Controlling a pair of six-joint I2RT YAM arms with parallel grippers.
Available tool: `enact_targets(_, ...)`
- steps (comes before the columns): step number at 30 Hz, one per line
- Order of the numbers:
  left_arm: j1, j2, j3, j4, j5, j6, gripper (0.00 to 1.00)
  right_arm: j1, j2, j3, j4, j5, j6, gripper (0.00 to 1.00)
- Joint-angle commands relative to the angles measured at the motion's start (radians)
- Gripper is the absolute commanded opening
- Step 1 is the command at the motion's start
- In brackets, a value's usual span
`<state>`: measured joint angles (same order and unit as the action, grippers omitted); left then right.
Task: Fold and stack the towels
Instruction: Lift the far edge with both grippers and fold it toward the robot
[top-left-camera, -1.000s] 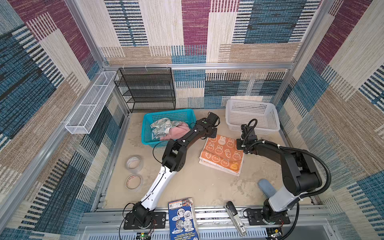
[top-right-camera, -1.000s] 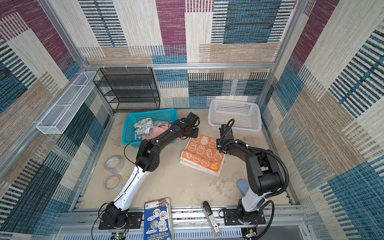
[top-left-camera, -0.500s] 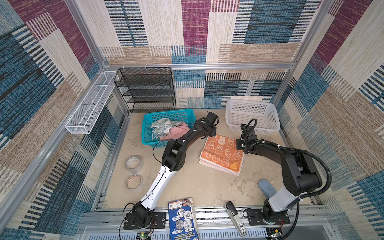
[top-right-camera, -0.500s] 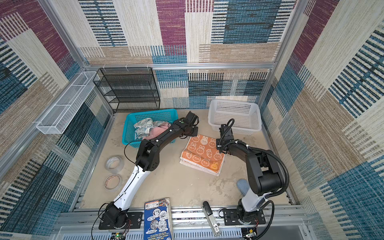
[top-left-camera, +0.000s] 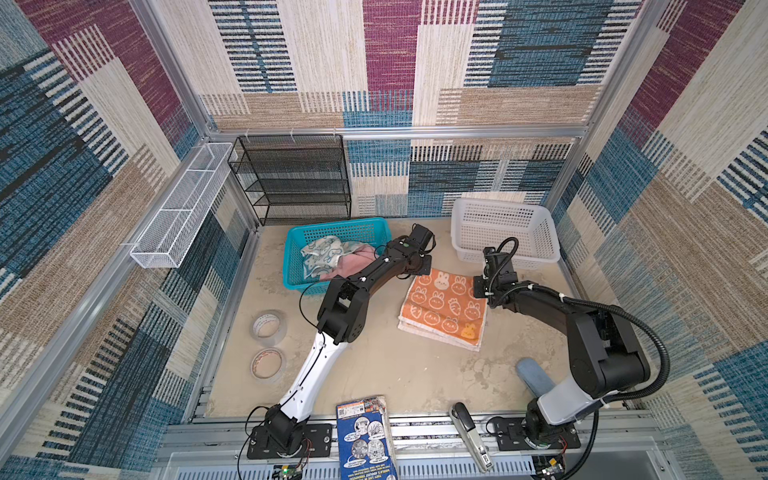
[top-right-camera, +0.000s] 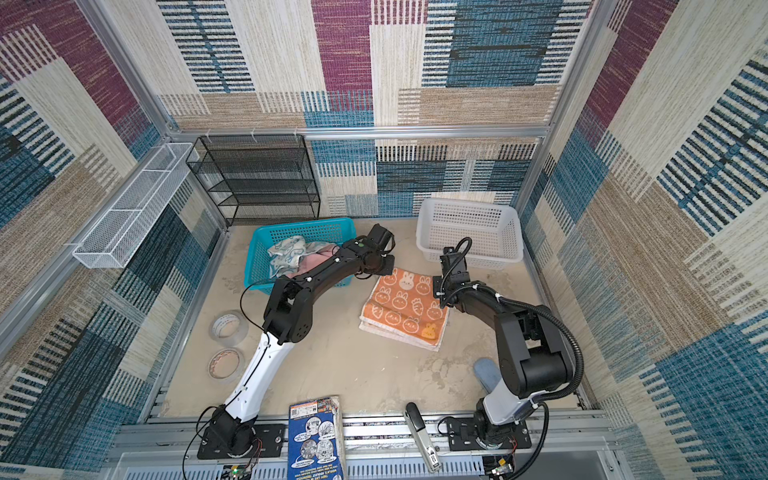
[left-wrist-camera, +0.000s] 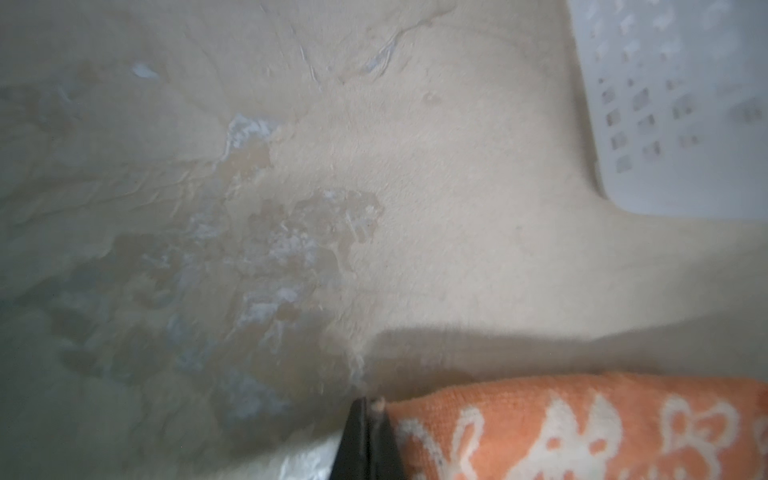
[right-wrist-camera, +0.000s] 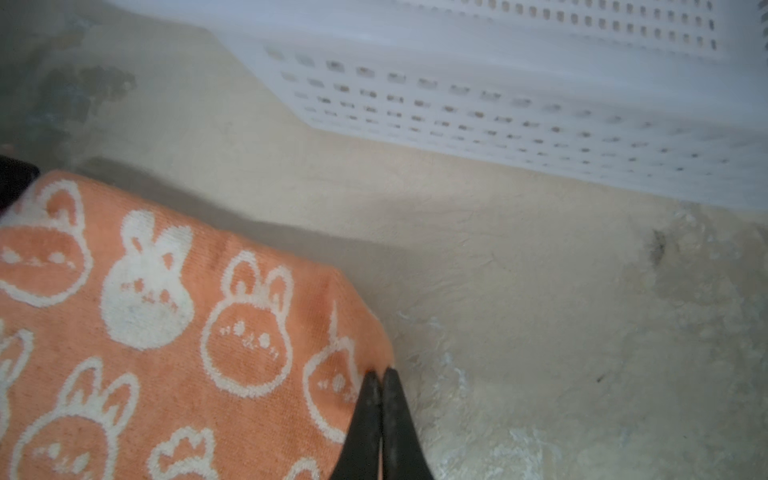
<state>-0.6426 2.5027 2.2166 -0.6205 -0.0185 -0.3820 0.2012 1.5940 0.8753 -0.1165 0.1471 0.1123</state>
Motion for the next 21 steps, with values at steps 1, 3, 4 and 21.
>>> enact_targets(1,0.000,-0.136,-0.138,0.139,-0.006,0.016,0.00,0.000,-0.039,-0.012,0.083,-0.022,0.033,0.00)
enact_targets(3,0.001,-0.211,-0.234,0.199,-0.016,0.011,0.00,-0.001,-0.064,-0.024,0.094,-0.022,0.035,0.00)
enact_targets(4,0.000,-0.254,-0.289,0.234,-0.023,0.008,0.00,0.000,-0.078,-0.031,0.095,-0.021,0.036,0.00)
enact_targets(21,-0.028,-0.883,-0.906,0.461,-0.081,0.012,0.00,0.000,-0.539,-0.164,0.089,-0.208,-0.072,0.00)
